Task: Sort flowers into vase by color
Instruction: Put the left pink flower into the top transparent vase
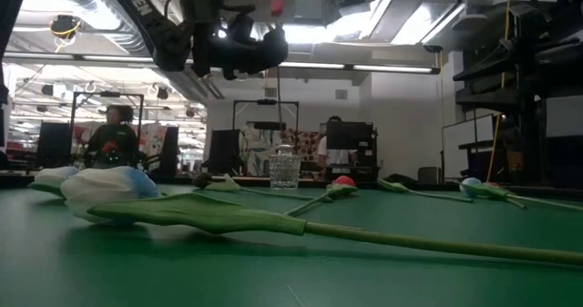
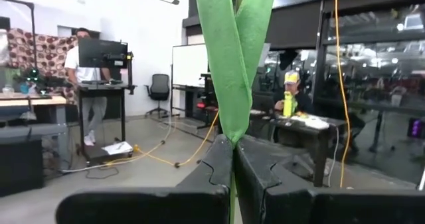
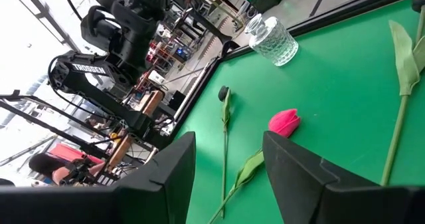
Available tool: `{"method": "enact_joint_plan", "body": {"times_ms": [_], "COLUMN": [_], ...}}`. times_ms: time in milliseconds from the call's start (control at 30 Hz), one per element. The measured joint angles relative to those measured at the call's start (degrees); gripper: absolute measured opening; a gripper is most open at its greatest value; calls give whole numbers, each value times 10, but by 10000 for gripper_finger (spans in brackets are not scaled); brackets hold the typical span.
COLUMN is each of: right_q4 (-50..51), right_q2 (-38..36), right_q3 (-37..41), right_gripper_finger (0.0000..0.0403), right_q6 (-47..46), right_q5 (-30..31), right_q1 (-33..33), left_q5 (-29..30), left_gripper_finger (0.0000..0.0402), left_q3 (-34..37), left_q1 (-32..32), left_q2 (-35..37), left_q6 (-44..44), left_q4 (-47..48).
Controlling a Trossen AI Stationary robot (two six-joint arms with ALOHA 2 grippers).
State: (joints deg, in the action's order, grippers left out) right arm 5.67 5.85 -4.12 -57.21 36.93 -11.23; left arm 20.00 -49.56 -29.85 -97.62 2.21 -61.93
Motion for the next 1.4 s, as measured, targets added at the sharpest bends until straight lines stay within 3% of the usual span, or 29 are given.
{"method": "enact_joint_plan", "body": {"times_ms": [967,1400], "right_q4": [0,0], "right_q2": [0,0], "right_q3": [0,0], "right_gripper_finger": [177,177], "right_q6": [0,4], "right_q5": [0,0], "right_q1": [0,0], "left_q5": [-16,-15], "left_gripper_finger": [0,49], "left_q3": [0,0], "left_q1": [-3,-3], "left_q2": [-71,-72], "left_q6": [-25,-56], "left_q4": [-21,72]}}
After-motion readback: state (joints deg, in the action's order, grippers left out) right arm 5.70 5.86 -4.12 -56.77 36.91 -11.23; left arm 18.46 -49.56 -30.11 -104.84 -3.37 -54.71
